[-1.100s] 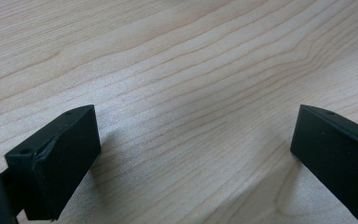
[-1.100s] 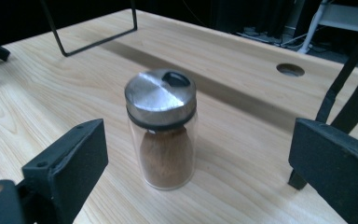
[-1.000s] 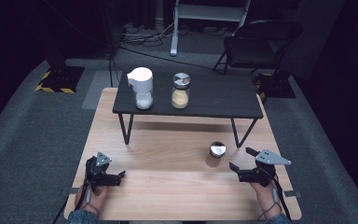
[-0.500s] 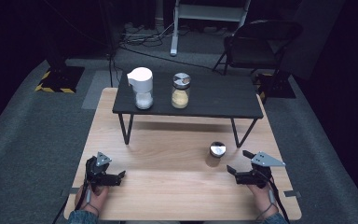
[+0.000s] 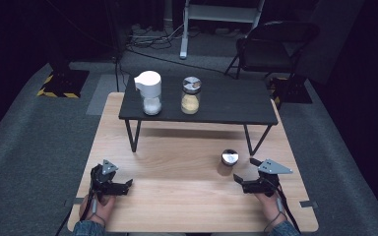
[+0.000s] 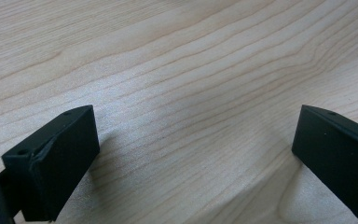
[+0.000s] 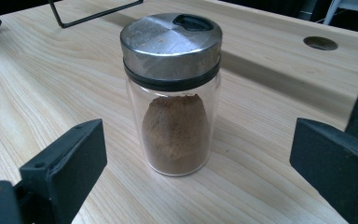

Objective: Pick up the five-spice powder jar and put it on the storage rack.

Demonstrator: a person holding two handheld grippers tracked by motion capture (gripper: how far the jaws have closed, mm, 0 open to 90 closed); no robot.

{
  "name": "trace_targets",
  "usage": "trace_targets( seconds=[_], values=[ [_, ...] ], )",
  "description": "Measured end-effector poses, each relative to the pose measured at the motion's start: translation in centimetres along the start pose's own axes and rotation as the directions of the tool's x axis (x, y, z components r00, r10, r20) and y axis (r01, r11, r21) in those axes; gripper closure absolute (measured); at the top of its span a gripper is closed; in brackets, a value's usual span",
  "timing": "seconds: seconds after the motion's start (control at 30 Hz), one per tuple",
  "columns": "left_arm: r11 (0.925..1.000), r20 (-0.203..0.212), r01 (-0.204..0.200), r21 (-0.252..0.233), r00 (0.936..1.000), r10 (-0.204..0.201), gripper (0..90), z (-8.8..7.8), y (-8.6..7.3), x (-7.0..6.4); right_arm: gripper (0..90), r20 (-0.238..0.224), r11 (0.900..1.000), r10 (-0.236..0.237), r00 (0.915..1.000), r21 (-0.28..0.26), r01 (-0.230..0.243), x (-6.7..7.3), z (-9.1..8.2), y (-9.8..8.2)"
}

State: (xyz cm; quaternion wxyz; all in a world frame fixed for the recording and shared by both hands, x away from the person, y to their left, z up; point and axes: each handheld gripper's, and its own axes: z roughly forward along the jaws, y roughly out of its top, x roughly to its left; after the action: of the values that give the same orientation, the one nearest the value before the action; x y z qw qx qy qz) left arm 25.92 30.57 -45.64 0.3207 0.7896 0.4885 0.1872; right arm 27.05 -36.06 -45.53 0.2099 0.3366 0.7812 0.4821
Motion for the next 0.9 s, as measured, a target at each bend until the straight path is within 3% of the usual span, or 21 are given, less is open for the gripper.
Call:
trace_targets(
  seconds=[0.9],
  values=[
    [1.0000, -0.005, 0.003, 0.001, 1.0000, -0.003, 0.3, 0.0, 0.0, -0.1, 4.0, -0.019, 0.999, -0.026, 0.9995, 0.032, 0.026, 0.5, 3.7, 0.9]
  ],
)
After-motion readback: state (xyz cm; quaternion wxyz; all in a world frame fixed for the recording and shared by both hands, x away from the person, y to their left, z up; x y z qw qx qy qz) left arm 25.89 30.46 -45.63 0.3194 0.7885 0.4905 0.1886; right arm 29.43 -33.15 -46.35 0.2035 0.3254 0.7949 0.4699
